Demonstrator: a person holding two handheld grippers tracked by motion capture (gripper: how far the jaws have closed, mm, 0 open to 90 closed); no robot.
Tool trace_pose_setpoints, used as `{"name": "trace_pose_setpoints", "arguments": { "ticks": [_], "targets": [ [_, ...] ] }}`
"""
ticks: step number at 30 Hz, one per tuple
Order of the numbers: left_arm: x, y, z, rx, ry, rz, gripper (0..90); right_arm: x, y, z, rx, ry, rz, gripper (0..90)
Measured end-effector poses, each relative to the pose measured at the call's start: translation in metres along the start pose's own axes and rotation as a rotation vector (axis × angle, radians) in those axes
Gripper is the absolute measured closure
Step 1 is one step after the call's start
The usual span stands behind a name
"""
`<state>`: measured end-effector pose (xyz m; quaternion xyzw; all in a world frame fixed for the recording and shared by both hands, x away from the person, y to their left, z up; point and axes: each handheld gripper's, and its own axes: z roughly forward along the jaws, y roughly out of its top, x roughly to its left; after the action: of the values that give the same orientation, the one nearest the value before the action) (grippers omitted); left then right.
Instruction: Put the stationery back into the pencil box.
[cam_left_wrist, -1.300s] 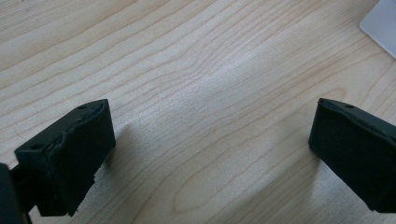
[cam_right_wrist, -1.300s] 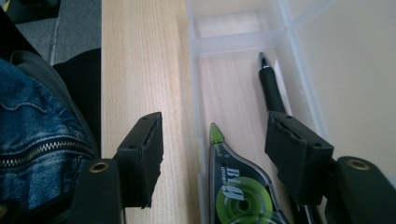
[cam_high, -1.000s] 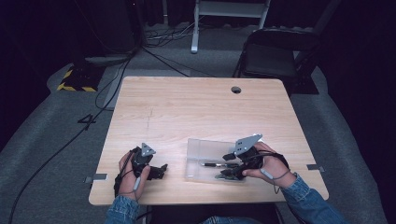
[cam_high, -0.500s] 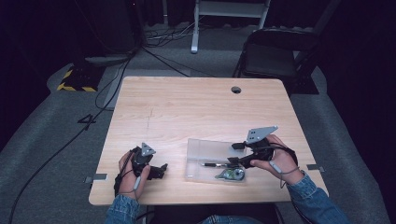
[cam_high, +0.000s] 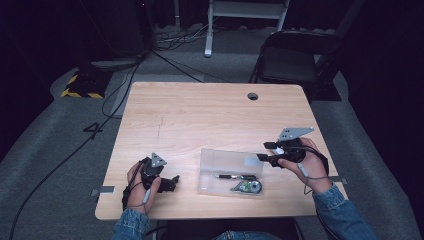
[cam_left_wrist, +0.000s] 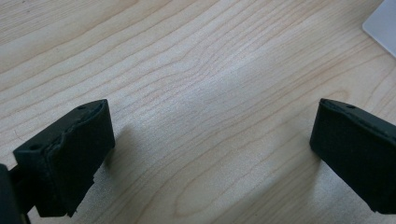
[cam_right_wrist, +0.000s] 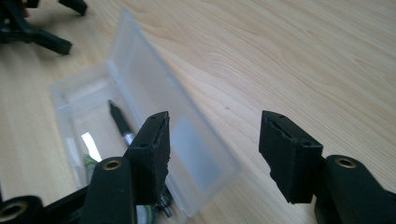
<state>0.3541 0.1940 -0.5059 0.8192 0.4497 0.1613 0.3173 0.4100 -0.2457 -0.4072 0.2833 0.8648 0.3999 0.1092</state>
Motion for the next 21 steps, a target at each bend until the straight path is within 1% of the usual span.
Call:
{"name": "trace_pose_setpoints", "arguments": {
  "ticks": [1,2,5,6,7,8,9,10,12,13,14,15,21],
  "targets": [
    [0.000,0.000,0.000,0.000,0.000,0.000,0.2,0.000,0.000,0.000,0.000,0.000,0.000,44.5],
    [0.000,0.000,0.000,0.000,0.001,-0.001,0.2,-0.007,-0.003,-0.003,0.009,-0.027,0.022,45.5],
    [0.000,0.000,0.000,0.001,0.000,0.000,0.2,-0.014,-0.006,-0.004,0.030,-0.064,0.045,45.8],
    [0.000,0.000,0.000,0.001,0.000,0.000,0.2,-0.014,-0.006,-0.004,0.030,-0.064,0.045,45.8],
    [0.000,0.000,0.000,0.000,0.000,0.000,0.2,-0.016,-0.008,-0.004,0.042,-0.076,0.054,46.2],
    [0.000,0.000,0.000,0.000,0.001,0.000,0.2,-0.021,-0.011,-0.004,0.063,-0.095,0.076,46.3],
    [0.000,0.000,0.000,0.000,0.001,0.000,0.2,-0.023,-0.013,-0.003,0.081,-0.104,0.083,46.3],
    [0.000,0.000,0.000,0.000,0.001,0.000,0.2,-0.023,-0.013,-0.003,0.081,-0.104,0.083,46.3],
    [0.000,0.000,0.000,0.000,0.001,0.003,0.2,-0.029,-0.018,-0.002,0.106,-0.123,0.103,46.4],
    [0.000,0.000,0.000,0.000,0.001,0.003,0.2,-0.033,-0.021,0.000,0.137,-0.138,0.125,46.2],
    [0.000,0.000,0.000,0.000,0.001,0.003,0.2,-0.033,-0.021,0.000,0.137,-0.138,0.125,46.0],
    [0.000,0.000,0.000,0.000,0.001,0.003,0.2,-0.038,-0.026,0.001,0.164,-0.157,0.141,45.5],
    [0.000,0.000,0.000,0.000,0.001,-0.002,0.2,-0.049,-0.038,0.006,0.245,-0.193,0.190,45.1]
  ]
}}
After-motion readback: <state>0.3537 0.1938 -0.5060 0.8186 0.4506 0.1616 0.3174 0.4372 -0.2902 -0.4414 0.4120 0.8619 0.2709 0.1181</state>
